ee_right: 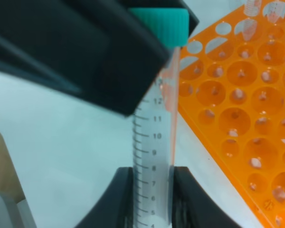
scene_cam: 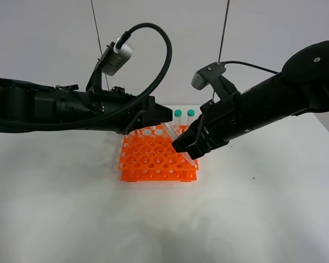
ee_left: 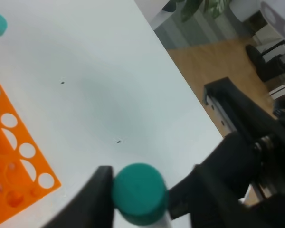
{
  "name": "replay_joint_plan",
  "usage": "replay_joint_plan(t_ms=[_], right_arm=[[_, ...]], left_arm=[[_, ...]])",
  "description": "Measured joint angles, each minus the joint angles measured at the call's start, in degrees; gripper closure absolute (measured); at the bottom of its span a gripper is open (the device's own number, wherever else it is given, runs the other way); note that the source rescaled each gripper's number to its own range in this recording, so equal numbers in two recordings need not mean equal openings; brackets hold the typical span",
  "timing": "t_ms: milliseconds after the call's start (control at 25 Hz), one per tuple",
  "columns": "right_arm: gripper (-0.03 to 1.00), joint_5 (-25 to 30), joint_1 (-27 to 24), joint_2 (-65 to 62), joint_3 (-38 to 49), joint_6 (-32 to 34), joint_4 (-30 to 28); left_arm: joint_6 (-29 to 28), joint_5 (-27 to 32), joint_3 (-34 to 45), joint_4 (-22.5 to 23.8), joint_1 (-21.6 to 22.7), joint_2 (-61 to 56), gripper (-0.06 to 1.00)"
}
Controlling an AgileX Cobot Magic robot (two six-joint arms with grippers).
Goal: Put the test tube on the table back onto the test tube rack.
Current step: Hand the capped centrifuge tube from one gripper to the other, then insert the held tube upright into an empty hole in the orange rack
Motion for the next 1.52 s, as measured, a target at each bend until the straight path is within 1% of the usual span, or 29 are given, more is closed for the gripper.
replay_joint_plan(t_ms=[40,520,560,600,640,680,720,760,840,960,1080,1160,1240,1320,1440,1520], right_arm=[[0.94,0.00,0.00,0.00,0.00,0.01,0.00],[0.93,-0.16,0.00,0.00,0.00,-0.08,-0.05],[0.88,-0.39,0.00,0.00,0.00,-0.12,-0.05],[0.76,-0.80,0.00,0.00,0.00,-0.12,-0.10],[0.61,-1.26,0.00,0.00,0.00,-0.12,-0.17],[0.41,-1.68,0.00,0.00,0.00,-0.12,-0.22],[0.23,-1.91,0.00,0.00,0.00,-0.12,-0.35],[0.12,-1.91,0.00,-0.05,-0.33,-0.05,-0.73],[0.02,-0.68,0.00,-0.52,-1.55,0.69,-2.39],[-0.02,4.24,0.00,-2.29,-5.88,6.31,-7.18],[-0.03,10.33,0.00,-4.16,-11.03,15.33,-15.22],[-0.03,13.02,0.00,-4.50,-13.92,21.84,-21.75],[-0.03,13.50,0.00,-4.50,-15.70,28.31,-28.41],[-0.03,13.63,0.00,-4.50,-16.04,33.24,-33.75],[-0.03,13.96,-1.72,-4.07,-16.15,40.22,-39.40],[-0.03,13.96,-4.39,-3.16,-16.34,43.92,-42.58]], left_arm=[[-0.06,-0.08,0.00,0.00,0.00,0.05,0.94],[-0.06,0.03,0.00,-0.23,0.00,0.05,0.94],[-0.06,0.39,0.00,-0.23,0.00,0.05,0.94],[-0.06,0.79,0.00,-0.23,0.00,0.05,0.94],[-0.06,1.01,0.00,-0.18,0.00,0.05,0.94],[-0.06,1.06,0.00,-0.18,0.00,0.05,0.94],[-0.06,1.06,0.00,-0.18,0.00,0.05,0.94],[-0.06,1.06,0.00,-0.18,0.00,0.05,0.94],[-0.06,1.06,0.00,-0.18,0.00,0.05,0.94],[-0.06,1.06,0.00,-0.18,0.00,0.05,0.94],[-0.06,1.06,0.00,-0.18,0.00,0.05,0.94],[-0.06,1.07,0.00,-0.18,0.00,0.05,0.94],[-0.06,1.07,0.00,-0.18,0.00,0.05,0.94],[-0.06,1.07,0.00,-0.18,0.00,0.05,0.94],[-0.06,1.07,0.00,-0.18,0.00,0.05,0.94],[-0.06,1.07,0.00,-0.18,0.00,0.05,0.94]])
